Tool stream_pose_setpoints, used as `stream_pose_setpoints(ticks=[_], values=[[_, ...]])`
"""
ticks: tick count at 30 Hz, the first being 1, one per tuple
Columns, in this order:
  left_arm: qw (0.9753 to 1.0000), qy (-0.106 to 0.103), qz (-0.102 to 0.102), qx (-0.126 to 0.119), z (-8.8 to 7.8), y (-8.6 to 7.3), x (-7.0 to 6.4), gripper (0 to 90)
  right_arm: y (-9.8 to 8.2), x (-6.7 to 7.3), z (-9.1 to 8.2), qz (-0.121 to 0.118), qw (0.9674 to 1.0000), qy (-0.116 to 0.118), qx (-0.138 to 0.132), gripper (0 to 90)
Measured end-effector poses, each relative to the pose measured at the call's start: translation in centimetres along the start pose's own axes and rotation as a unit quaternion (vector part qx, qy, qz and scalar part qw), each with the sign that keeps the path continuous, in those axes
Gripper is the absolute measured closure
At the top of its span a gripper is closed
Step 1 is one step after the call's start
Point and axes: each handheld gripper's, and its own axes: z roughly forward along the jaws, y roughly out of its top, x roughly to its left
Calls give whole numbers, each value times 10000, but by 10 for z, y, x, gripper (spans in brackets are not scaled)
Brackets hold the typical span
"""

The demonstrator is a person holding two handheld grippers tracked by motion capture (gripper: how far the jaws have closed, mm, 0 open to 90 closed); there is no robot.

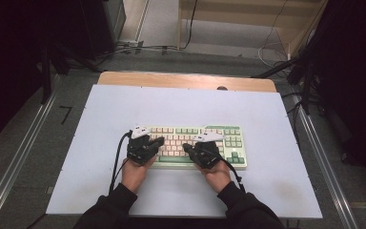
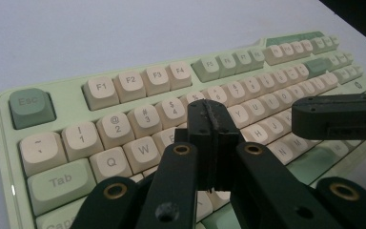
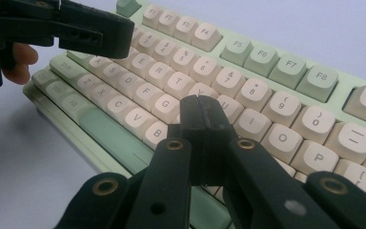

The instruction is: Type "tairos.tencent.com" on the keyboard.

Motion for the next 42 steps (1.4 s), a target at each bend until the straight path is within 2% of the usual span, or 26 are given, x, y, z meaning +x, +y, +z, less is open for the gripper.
stream_pose_setpoints(ticks=[4,14,21,29,42], values=[[9999,-41,1,95,-2,-1,1,900,0,0,-1,13,10000,0,5,877],[9998,-134,11,162,-6,-5,0,900,0,-1,-2,12,10000,-20,-17,877],[9994,-193,83,263,-3,-10,-6,900,0,-2,-3,21,10000,-23,-37,877],[9991,-187,153,357,0,-13,-9,900,0,-2,-3,16,10000,-27,-34,877],[9987,-172,159,456,3,-16,-10,900,0,-3,-3,27,10000,-42,-15,877]])
